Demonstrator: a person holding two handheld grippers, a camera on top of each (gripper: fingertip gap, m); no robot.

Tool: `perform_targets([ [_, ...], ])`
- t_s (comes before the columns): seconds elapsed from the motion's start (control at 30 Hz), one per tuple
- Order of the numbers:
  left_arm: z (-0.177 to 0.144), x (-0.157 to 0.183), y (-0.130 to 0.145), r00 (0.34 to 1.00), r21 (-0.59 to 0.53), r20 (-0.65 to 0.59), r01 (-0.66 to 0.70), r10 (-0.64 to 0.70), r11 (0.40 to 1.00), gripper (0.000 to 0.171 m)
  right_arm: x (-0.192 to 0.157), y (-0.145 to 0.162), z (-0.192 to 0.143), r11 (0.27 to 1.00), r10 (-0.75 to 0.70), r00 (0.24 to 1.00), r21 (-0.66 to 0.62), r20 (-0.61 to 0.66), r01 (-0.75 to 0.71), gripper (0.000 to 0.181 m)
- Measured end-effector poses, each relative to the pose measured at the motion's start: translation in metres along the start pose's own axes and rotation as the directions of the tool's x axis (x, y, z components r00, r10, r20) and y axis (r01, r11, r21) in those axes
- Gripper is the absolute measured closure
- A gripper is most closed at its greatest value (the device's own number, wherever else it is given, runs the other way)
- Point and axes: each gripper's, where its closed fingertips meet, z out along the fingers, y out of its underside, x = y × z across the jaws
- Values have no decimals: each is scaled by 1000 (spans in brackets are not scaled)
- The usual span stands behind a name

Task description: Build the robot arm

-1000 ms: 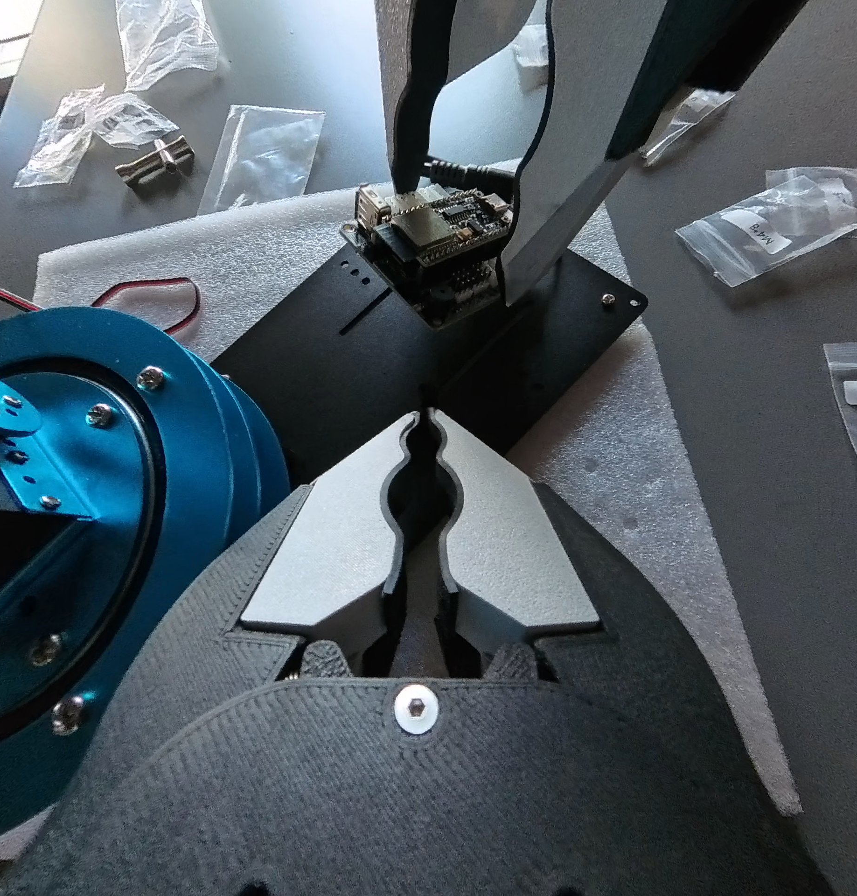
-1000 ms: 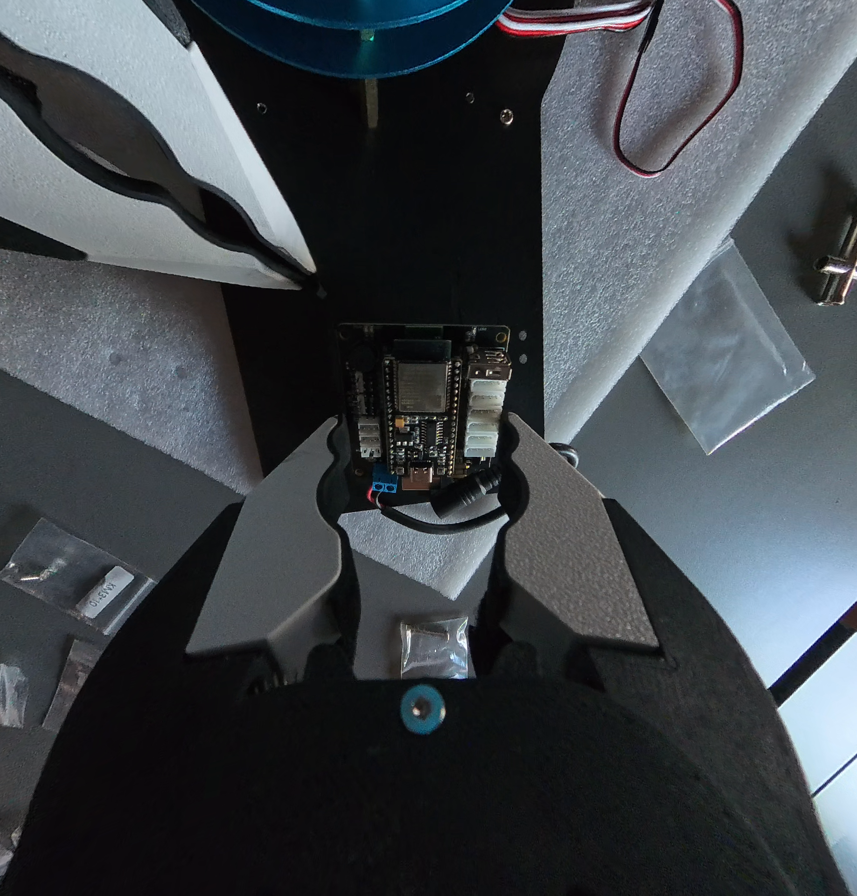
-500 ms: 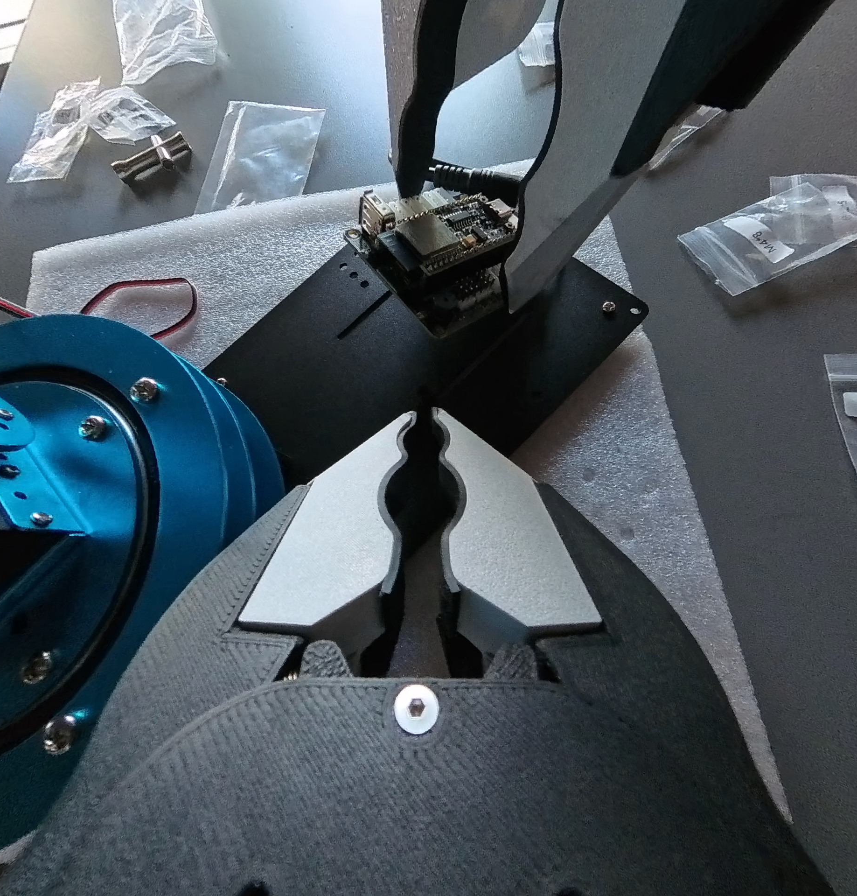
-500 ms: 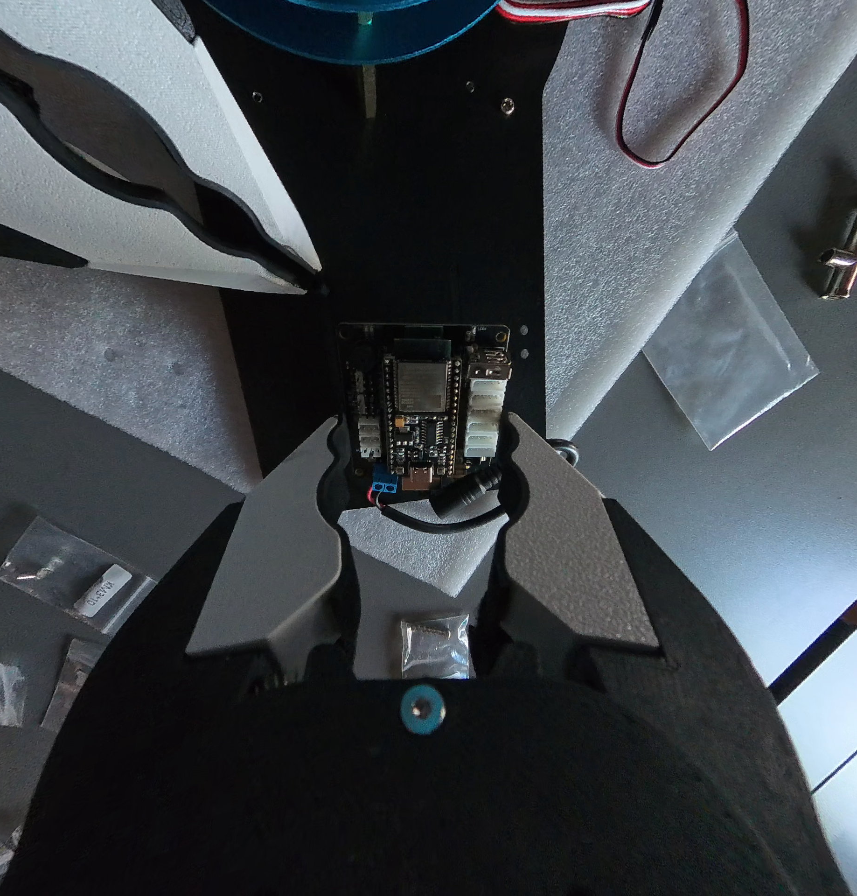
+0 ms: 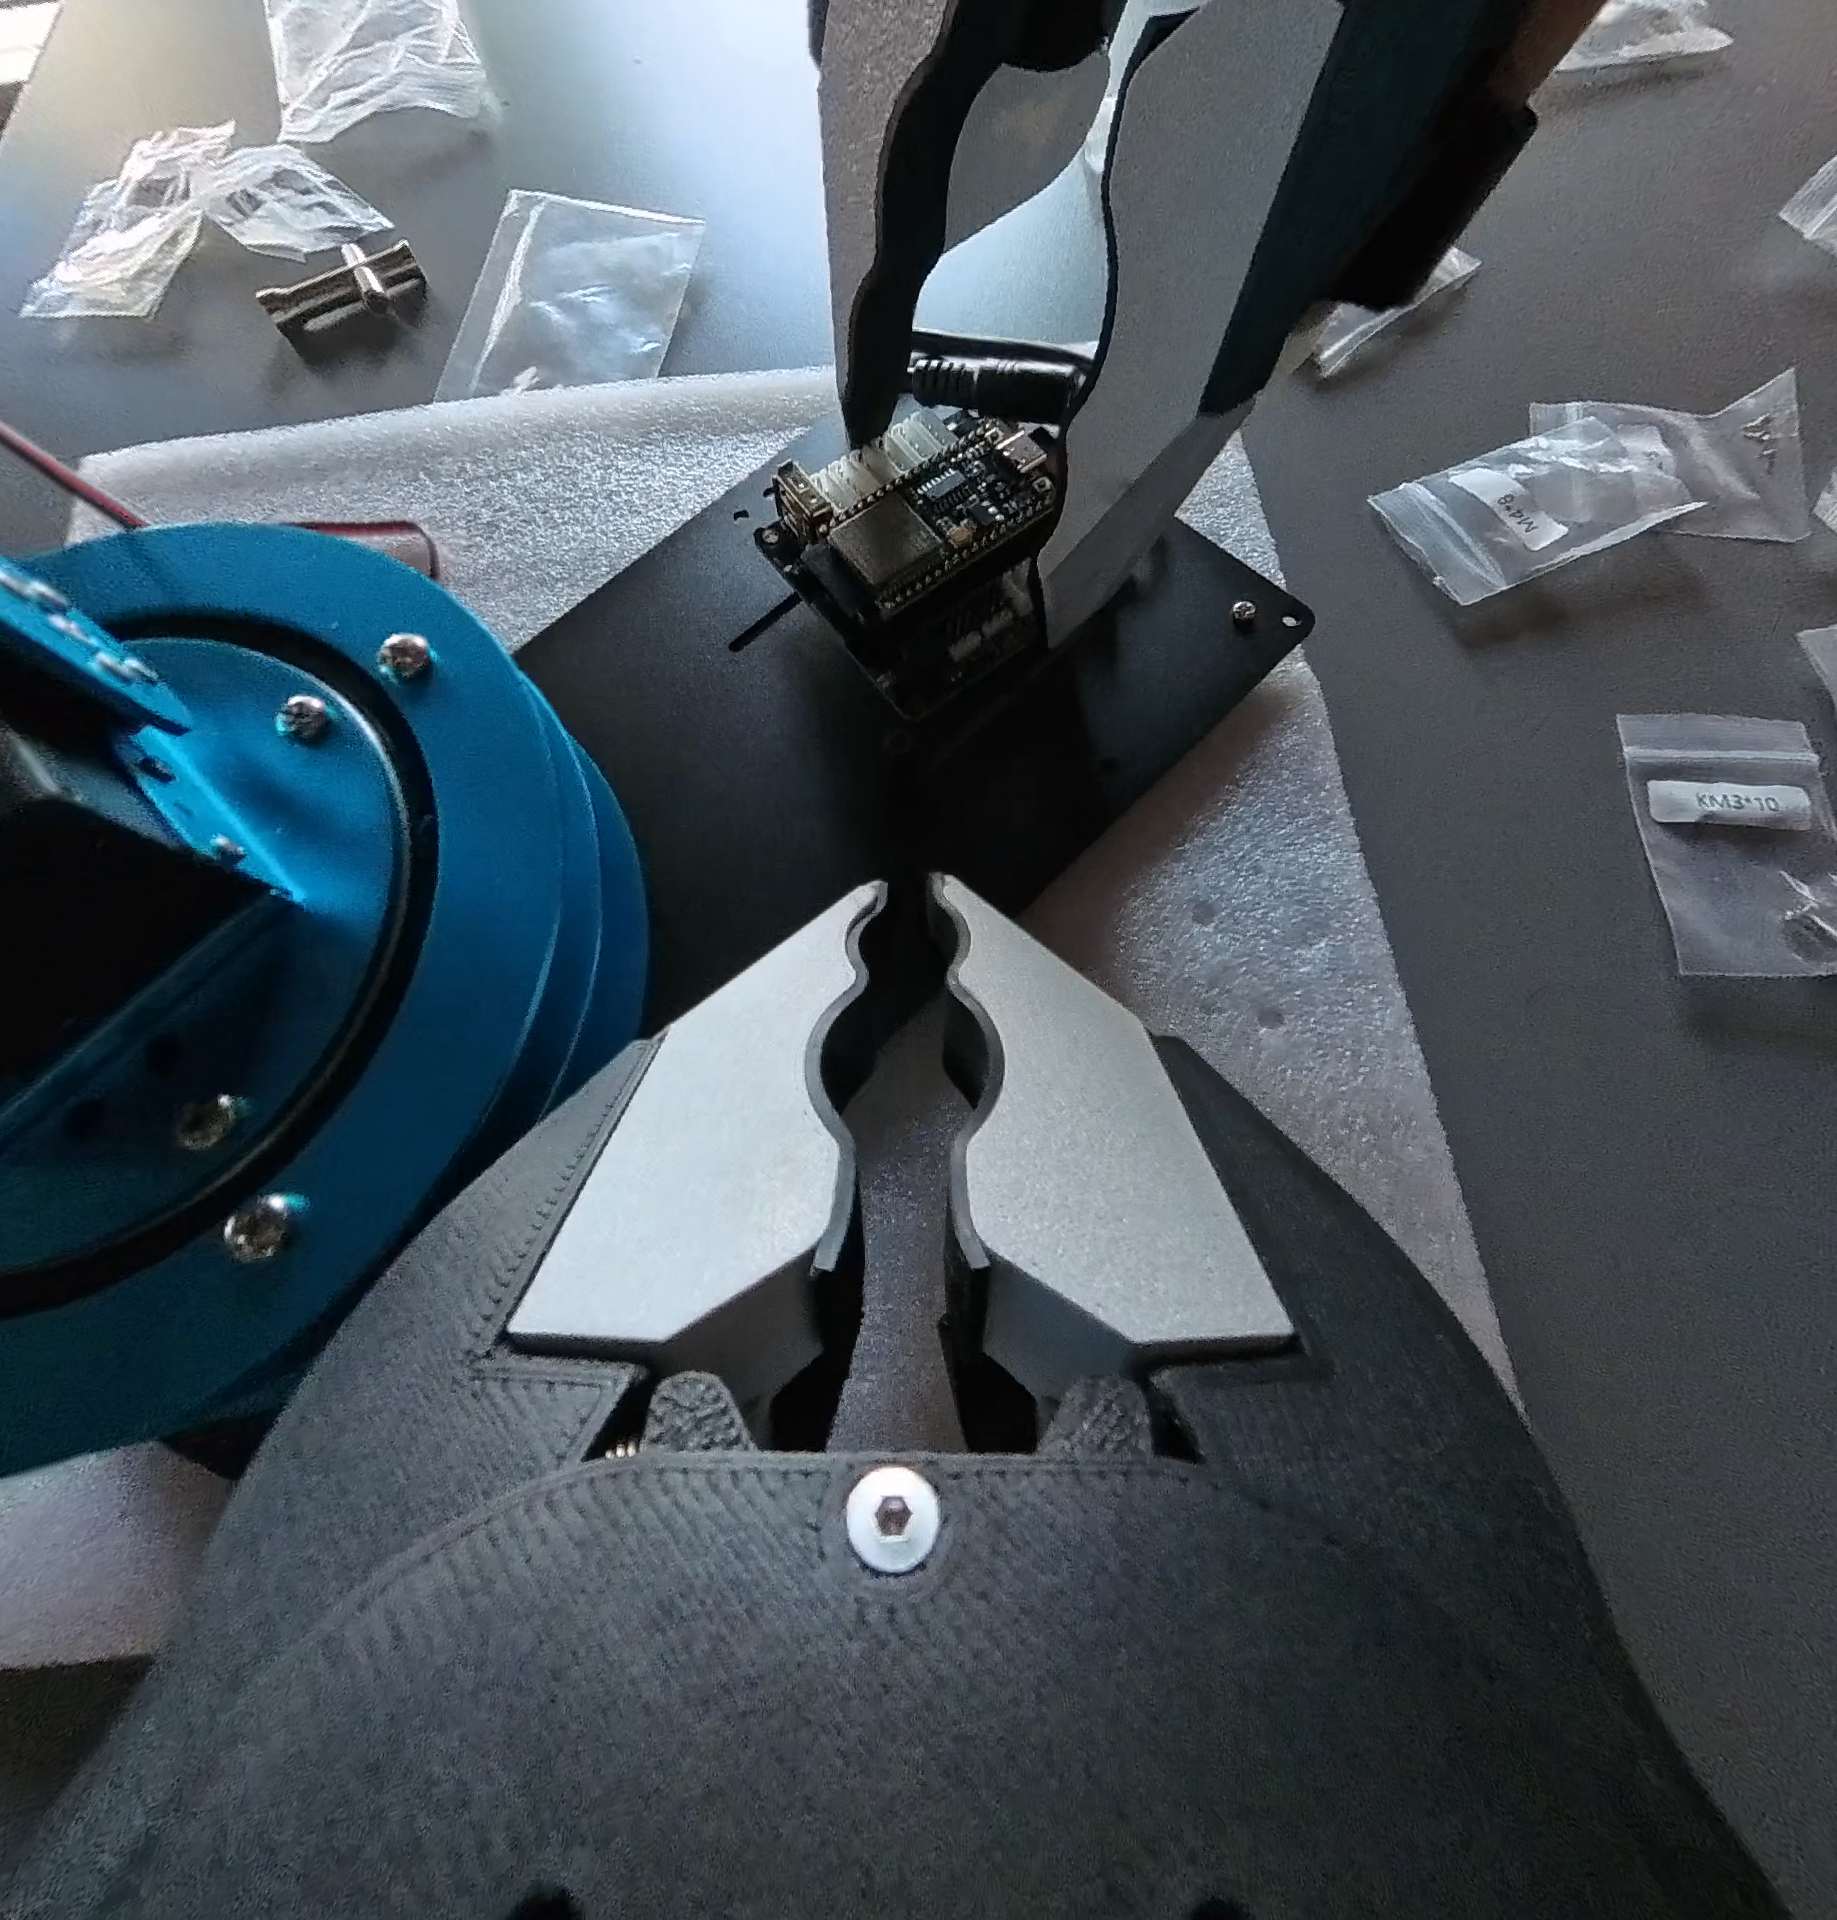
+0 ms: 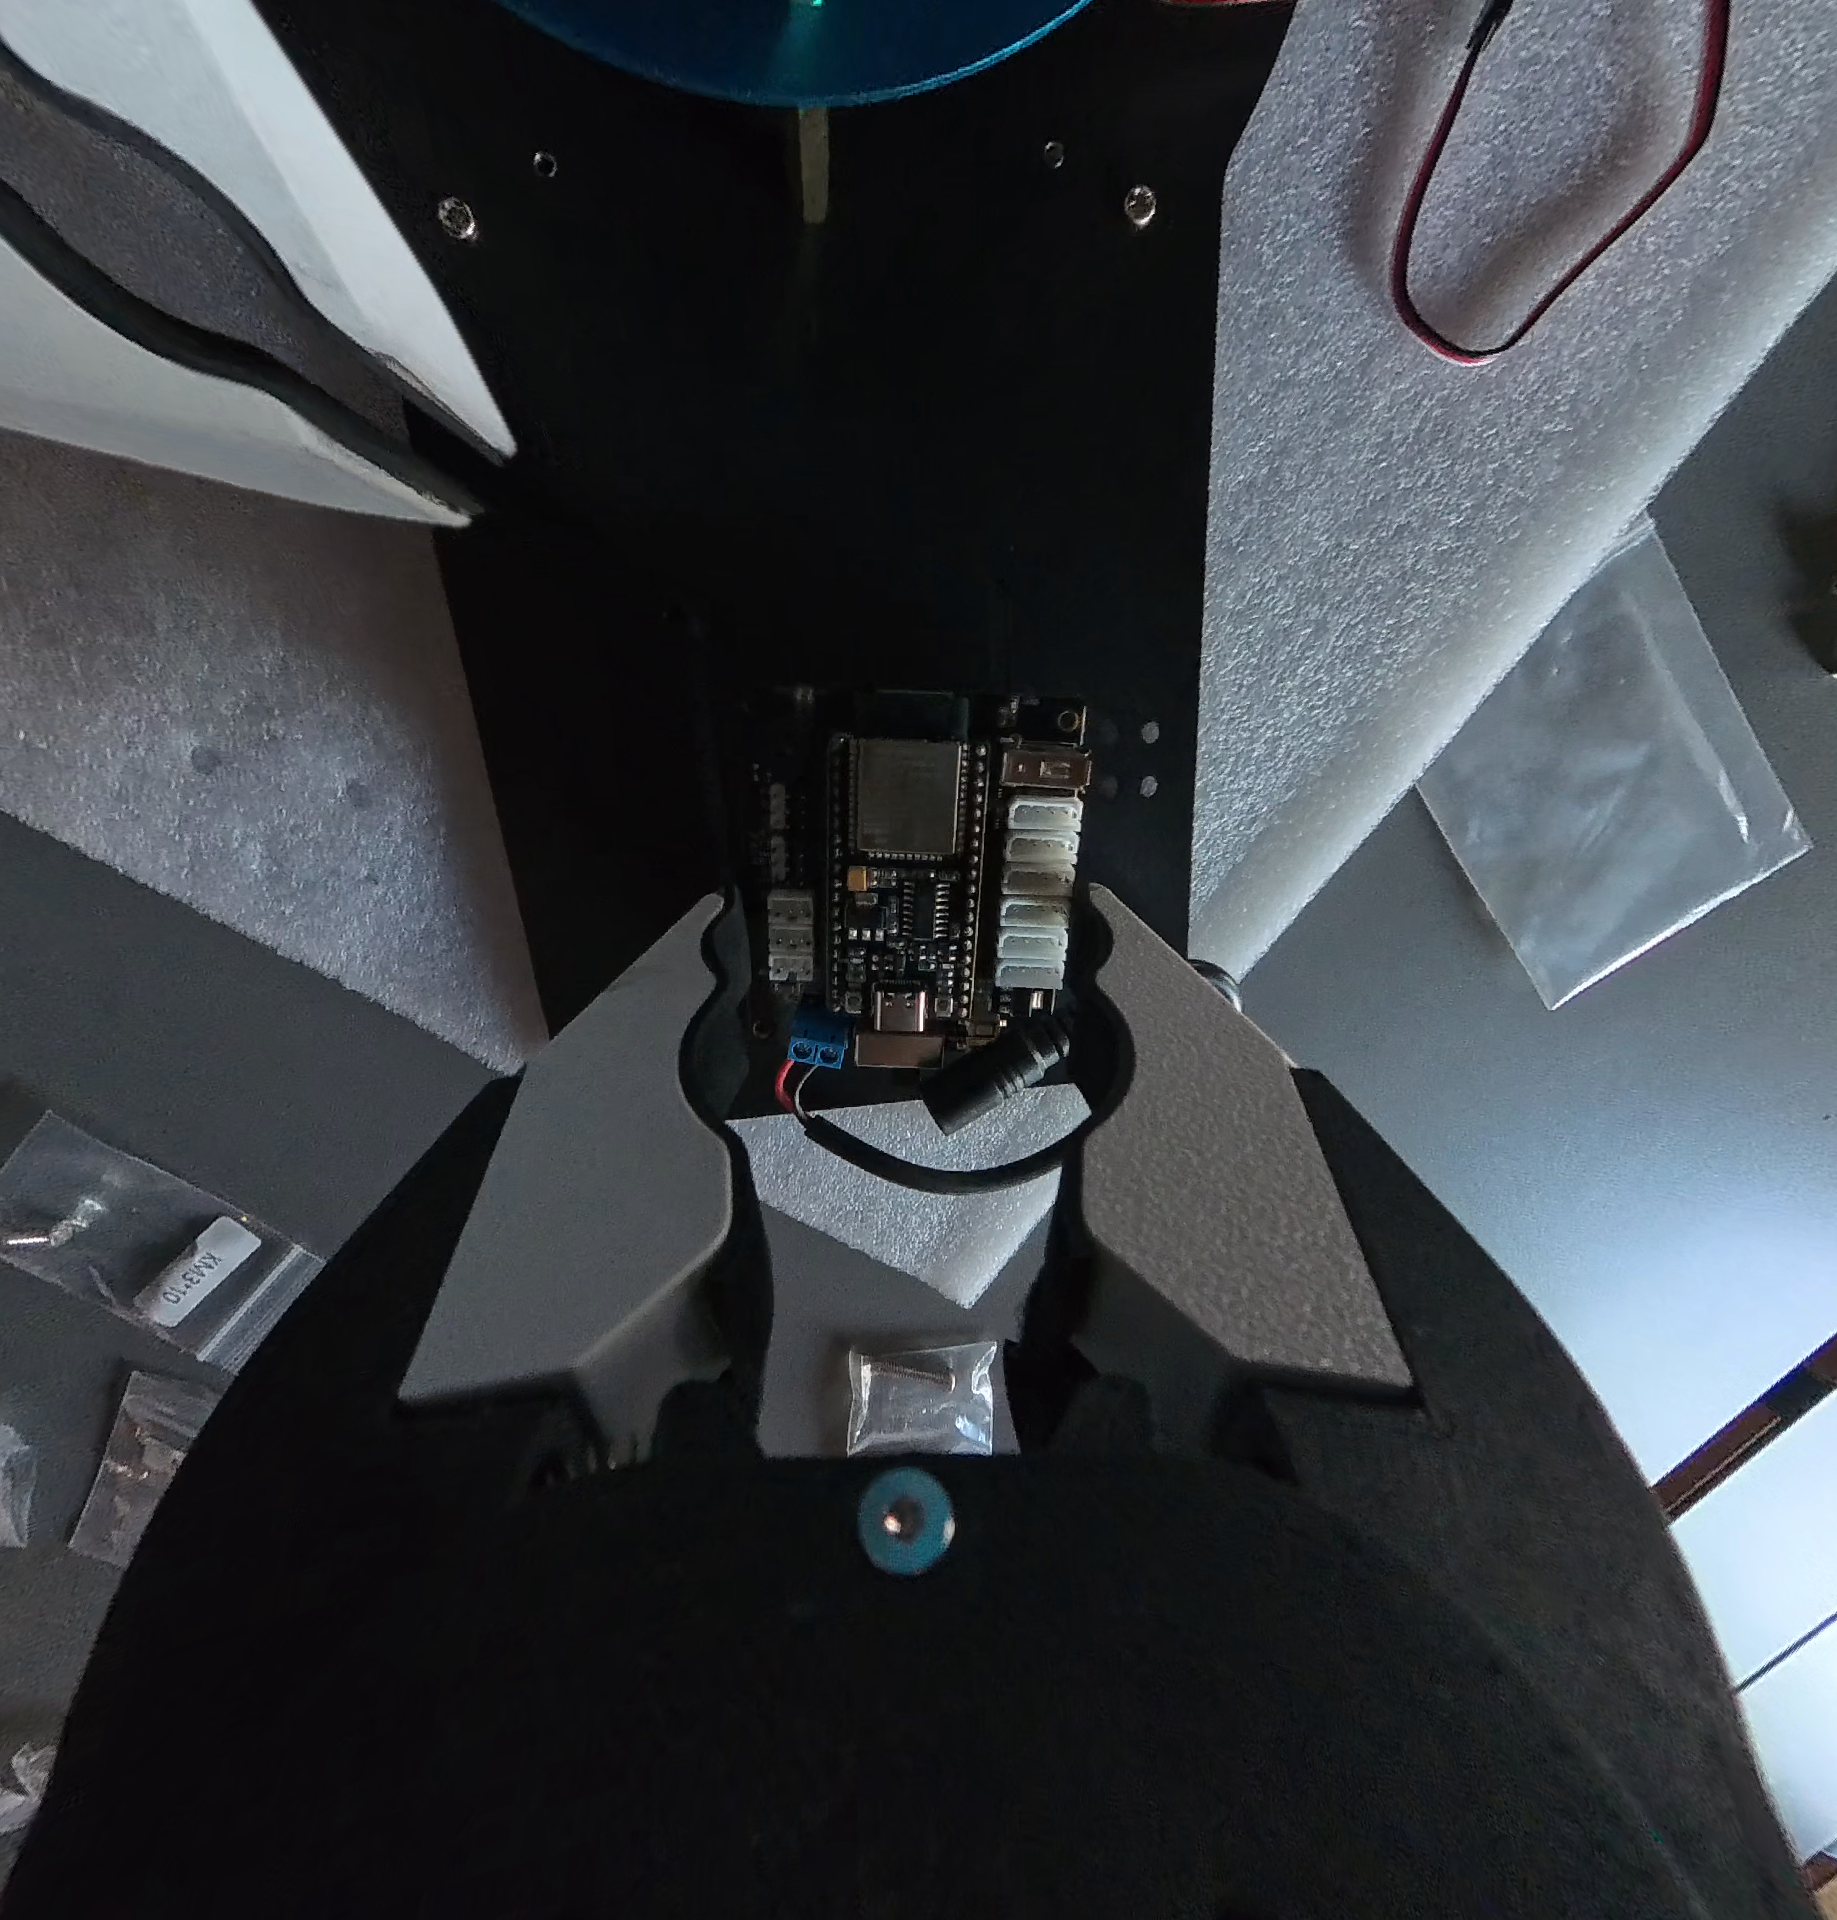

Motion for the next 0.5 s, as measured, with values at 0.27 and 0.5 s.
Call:
perform_targets([
  [0.27,-11,-2,0,1000,18,-17,19,-18,1000,168,-1,0,1,1000,-6,1000,-6,20,6,121],
  [0.5,-15,0,1,999,20,-33,23,-23,1000,168,-1,0,2,999,-25,998,-26,54,27,121],
])
